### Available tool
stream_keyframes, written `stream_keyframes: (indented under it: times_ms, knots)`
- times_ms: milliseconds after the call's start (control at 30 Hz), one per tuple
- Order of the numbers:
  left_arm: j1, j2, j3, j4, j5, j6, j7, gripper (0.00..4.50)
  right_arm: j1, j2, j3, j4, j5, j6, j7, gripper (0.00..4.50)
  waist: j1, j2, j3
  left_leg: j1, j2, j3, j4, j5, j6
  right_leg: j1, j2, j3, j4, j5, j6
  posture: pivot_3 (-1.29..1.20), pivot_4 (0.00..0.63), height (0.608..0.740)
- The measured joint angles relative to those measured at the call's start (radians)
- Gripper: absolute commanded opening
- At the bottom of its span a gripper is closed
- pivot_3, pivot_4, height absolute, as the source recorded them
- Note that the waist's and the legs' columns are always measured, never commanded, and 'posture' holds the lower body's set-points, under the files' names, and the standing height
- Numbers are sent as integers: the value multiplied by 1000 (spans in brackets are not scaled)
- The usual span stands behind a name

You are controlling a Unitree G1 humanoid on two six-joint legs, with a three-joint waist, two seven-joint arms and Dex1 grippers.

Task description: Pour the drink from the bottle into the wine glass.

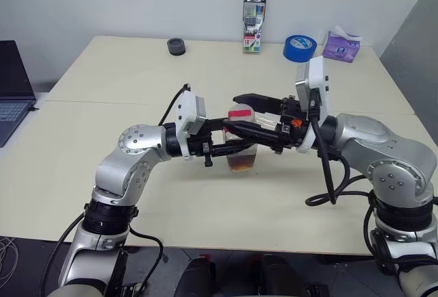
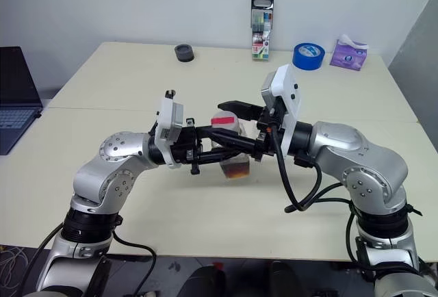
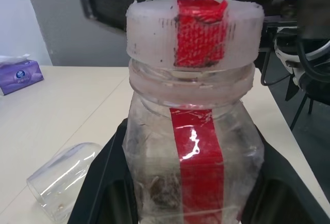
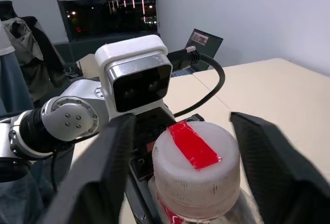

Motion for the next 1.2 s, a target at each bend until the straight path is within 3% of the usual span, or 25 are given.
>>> stream_keyframes:
  times_ms: [33, 367, 733, 867, 1000, 1200]
  knots:
    - [0, 0, 0, 0, 0, 0, 1, 1877, 0, 1, 0, 0, -1, -2, 0, 1772, 0, 0, 0, 0, 0, 0, 0, 0, 0, 0, 0, 0, 0, 0, 0, 0, 150, 740]
    - [0, 0, -5, -4, 3, -5, 2, 1877, -21, -52, 31, 6, -67, -58, 74, 1778, 0, 0, 0, 0, 0, 0, 0, 0, 0, 0, 0, 0, 0, 0, 0, 0, 150, 740]
    - [22, 1, -4, -11, -1, -2, 10, 1877, -158, -1, -207, 173, 326, 171, -211, 1778, -8, 0, 0, 0, 0, 0, 0, 0, 0, 0, 0, 0, 0, 0, 0, 0, 150, 740]
    - [22, 0, -8, -13, -1, -2, 10, 1877, -114, -88, -197, 124, 181, 101, -219, 1778, -6, 0, 0, -1, 0, 0, 0, 0, 0, 0, 0, 0, -1, 0, 0, 0, 150, 740]
    - [24, -3, -10, -18, -1, -2, 18, 1877, 77, -143, -206, 133, -65, -32, -279, 1778, 0, 0, 0, -1, 0, 1, -1, 0, 0, 1, 0, 0, -1, 0, 0, 0, 150, 740]
    - [29, -12, -16, -21, -1, -3, 21, 1877, 381, -122, -258, 240, -391, -143, -481, 1778, 3, 0, 0, 0, 0, 3, -1, 1, -2, 0, 0, 2, 0, 0, 0, 0, 150, 740]
